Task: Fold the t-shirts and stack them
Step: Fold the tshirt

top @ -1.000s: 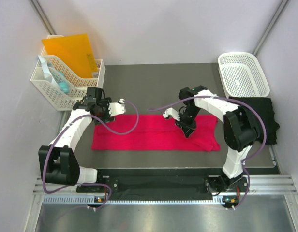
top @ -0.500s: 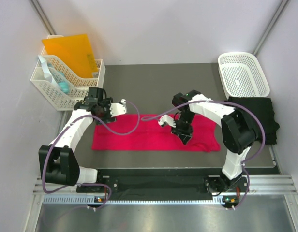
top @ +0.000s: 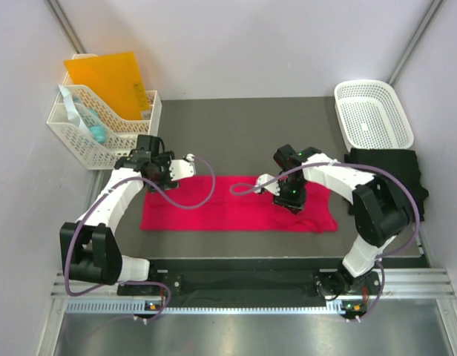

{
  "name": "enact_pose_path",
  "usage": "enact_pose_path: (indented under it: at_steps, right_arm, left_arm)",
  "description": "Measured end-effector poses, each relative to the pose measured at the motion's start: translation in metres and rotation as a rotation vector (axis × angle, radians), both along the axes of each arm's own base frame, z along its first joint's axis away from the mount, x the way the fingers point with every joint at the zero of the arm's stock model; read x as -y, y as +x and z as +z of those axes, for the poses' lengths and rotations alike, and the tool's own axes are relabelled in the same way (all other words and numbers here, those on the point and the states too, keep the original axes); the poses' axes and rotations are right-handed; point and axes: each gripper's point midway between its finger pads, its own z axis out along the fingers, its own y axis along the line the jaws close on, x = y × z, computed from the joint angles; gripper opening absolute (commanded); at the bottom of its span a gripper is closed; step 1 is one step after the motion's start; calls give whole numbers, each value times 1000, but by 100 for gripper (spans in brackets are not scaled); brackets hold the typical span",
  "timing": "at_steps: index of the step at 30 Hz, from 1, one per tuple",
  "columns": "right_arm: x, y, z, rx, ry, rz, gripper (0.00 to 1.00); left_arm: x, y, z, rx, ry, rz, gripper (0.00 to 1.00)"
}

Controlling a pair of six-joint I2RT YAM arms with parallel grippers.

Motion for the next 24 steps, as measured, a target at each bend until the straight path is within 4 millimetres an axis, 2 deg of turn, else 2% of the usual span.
enact_pose_path:
  at_steps: [4, 8, 15, 18, 20, 24]
  right_arm:
    - [7, 7, -2, 105, -40, -1, 40]
    - [3, 20, 8, 190, -30, -39, 47]
    - [-5, 31, 34, 285, 19, -44, 48]
    - [-15, 25, 47, 343, 42, 16, 47]
    - [-24, 13, 52, 369, 62, 75, 45]
    - [-36, -8, 49, 361, 76, 148, 39]
  left_arm:
    - [0, -1, -1, -3, 2, -2, 72]
    - [-1, -3, -2, -11, 6, -4, 72]
    - [2, -4, -3, -18, 15, -25, 72]
    - [4, -5, -4, -15, 15, -29, 71]
    - [3, -7, -6, -9, 17, -21, 72]
    - [-4, -6, -9, 24, 30, 35, 71]
